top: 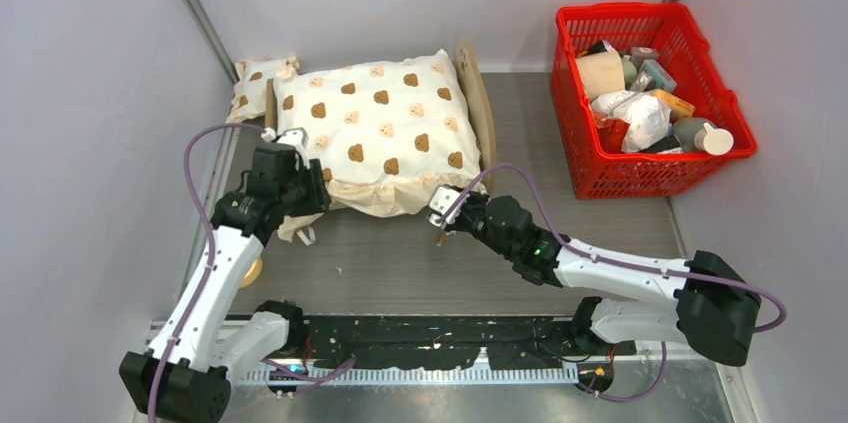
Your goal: Set up the pet bed
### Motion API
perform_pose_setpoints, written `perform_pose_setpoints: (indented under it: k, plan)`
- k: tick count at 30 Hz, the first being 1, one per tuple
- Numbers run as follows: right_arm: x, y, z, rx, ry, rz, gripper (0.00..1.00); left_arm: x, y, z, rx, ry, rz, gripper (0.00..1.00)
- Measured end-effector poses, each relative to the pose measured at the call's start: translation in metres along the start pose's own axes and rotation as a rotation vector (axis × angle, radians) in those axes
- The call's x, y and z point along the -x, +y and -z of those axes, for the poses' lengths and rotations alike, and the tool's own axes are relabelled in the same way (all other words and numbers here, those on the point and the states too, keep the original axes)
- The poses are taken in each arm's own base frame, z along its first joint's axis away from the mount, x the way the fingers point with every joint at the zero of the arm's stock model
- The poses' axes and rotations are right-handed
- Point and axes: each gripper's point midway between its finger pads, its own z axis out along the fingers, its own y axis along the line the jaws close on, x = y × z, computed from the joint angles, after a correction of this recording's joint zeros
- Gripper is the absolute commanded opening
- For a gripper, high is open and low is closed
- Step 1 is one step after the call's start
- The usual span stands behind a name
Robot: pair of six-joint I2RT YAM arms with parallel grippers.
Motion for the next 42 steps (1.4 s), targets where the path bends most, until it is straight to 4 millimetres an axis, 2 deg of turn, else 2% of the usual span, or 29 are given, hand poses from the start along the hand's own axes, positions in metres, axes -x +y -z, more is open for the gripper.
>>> perform_pose_setpoints:
  k: [2,5,10,14,19,20,21,23,24,29,32,34,38,42]
  plan:
    - [-0.001,0.003,0.005,0.02,0.009,-0.033,0.51,-0.008,0.014,0.005,0.06,-0.007,-0.002,0.56]
    - [-0.001,0.004,0.008,0.031,0.03,-0.094,0.56,-0.011,0.036,0.016,0.157,-0.083,0.014,0.54]
    - [0.007,-0.006,0.008,-0.016,0.063,-0.256,0.58,-0.021,0.076,0.029,0.319,-0.191,0.099,0.52]
    - [0.019,-0.018,0.01,-0.069,0.055,-0.379,0.58,-0.042,0.091,0.015,0.384,-0.135,0.143,0.55]
    - [0.022,-0.021,0.011,-0.09,0.051,-0.457,0.57,-0.058,0.089,-0.002,0.362,-0.086,0.167,0.59]
    - [0.021,-0.02,0.011,-0.089,0.054,-0.465,0.57,-0.059,0.089,-0.003,0.356,-0.091,0.172,0.57]
    - [0.021,-0.019,0.011,-0.09,0.054,-0.475,0.57,-0.059,0.089,-0.005,0.351,-0.101,0.176,0.44]
    - [0.022,-0.019,0.011,-0.091,0.054,-0.491,0.56,-0.057,0.088,-0.008,0.345,-0.12,0.183,0.04]
    - [0.022,-0.019,0.011,-0.092,0.054,-0.493,0.54,-0.056,0.089,-0.009,0.345,-0.127,0.182,0.0]
    - [0.025,-0.013,0.01,-0.062,0.043,-0.522,0.53,-0.046,0.097,-0.004,0.395,-0.164,0.171,0.0]
    - [0.034,-0.003,0.005,-0.01,0.007,-0.515,0.53,-0.035,0.105,0.005,0.44,-0.211,0.161,0.0]
    - [0.039,0.011,-0.001,0.031,-0.013,-0.474,0.53,-0.032,0.11,0.011,0.467,-0.237,0.155,0.0]
    - [0.044,0.061,-0.022,0.134,-0.016,-0.313,0.54,-0.03,0.117,0.016,0.496,-0.254,0.157,0.0]
    - [0.033,0.11,-0.047,0.198,-0.006,-0.13,0.57,-0.029,0.122,0.017,0.516,-0.253,0.16,0.0]
